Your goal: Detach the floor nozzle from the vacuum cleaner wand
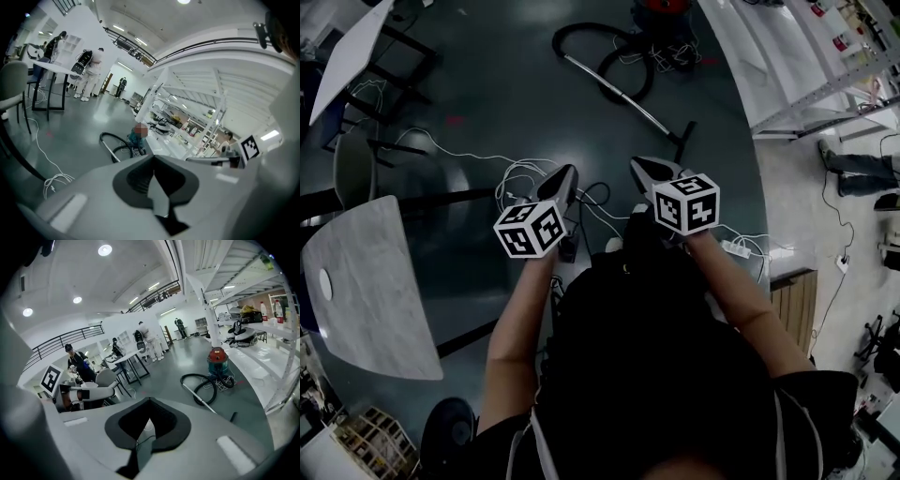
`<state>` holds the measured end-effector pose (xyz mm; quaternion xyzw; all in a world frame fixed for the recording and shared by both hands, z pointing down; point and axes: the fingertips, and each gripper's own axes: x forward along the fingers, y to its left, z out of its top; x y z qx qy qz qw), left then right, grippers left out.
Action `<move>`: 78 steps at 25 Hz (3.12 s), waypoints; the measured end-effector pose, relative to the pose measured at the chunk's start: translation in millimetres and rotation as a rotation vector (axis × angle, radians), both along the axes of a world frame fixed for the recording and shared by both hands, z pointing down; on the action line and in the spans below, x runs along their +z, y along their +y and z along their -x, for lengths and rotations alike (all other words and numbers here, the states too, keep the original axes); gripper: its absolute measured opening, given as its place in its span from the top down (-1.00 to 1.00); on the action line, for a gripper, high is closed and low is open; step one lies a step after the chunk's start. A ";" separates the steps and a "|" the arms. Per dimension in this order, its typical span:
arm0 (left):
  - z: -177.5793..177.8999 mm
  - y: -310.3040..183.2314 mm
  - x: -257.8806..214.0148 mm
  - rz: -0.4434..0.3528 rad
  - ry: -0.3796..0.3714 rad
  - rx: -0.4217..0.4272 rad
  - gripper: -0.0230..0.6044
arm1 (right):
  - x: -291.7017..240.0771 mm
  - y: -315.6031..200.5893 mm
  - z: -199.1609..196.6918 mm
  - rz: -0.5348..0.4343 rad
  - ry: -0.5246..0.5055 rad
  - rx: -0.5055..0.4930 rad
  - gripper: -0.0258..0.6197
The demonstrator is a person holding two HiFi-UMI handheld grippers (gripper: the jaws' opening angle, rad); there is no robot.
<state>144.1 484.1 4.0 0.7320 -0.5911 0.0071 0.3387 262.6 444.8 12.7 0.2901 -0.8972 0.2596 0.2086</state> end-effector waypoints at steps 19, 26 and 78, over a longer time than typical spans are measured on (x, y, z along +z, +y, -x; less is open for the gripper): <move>40.7 -188.5 7.2 0.070 -0.027 -0.114 0.90 | -3.4 -216.2 44.6 0.009 0.004 -0.101 0.94; 39.9 -261.4 6.3 0.082 -0.058 -0.127 0.90 | -3.2 -286.1 54.5 -0.005 0.013 -0.181 0.94; 334.8 -495.8 74.3 0.153 0.000 0.043 0.90 | 67.0 -503.9 317.7 0.061 0.141 0.007 0.94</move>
